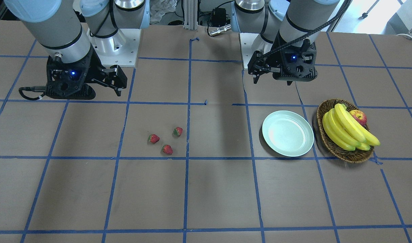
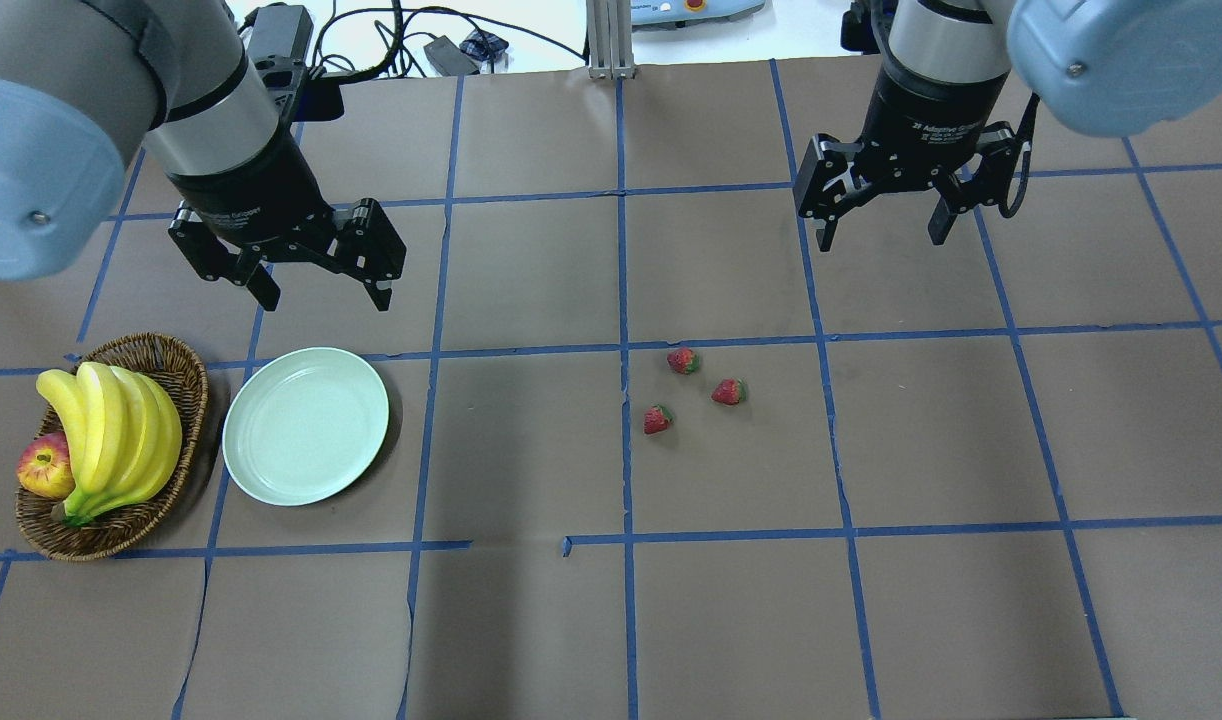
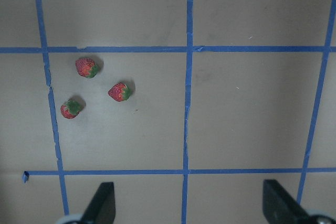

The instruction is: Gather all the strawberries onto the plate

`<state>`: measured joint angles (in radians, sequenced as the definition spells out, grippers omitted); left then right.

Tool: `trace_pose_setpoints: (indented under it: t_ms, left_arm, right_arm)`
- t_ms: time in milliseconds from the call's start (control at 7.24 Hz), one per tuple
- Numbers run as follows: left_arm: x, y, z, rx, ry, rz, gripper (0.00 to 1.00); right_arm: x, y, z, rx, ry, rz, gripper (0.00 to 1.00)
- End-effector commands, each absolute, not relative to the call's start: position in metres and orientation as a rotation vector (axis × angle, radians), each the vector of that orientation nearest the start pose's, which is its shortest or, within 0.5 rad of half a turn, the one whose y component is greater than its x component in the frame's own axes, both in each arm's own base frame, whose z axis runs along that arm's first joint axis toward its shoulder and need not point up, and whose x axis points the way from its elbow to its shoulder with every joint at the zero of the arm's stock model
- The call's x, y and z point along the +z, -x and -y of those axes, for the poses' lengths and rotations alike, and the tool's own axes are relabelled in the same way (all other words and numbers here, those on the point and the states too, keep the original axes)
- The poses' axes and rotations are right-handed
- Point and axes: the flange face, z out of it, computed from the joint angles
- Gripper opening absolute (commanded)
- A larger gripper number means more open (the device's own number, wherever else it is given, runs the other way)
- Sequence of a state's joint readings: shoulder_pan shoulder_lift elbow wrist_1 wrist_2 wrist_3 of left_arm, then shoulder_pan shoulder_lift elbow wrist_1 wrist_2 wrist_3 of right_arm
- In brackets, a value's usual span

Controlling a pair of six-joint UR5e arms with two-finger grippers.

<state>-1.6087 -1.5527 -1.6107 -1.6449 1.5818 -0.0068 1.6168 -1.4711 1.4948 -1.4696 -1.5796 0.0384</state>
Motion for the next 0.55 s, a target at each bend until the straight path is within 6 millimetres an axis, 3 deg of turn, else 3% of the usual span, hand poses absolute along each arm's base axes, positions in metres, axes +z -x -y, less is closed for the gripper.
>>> trace_pose_setpoints:
  t_ms: [0,414]
  left_arm:
    - [0.4673,0.15,0.4684,0.16,-0.049,-3.121,1.0]
    - [0.4616,0.1461,0.4734,0.167,-0.047,-3.117,1.0]
  right_arm:
    - [0.4653,-0.1561,0.5145,0.193,0.013,-3.152,1.0]
    - [0.4629,-0.1605,0.5107,0.217,0.025,-3.153,1.0]
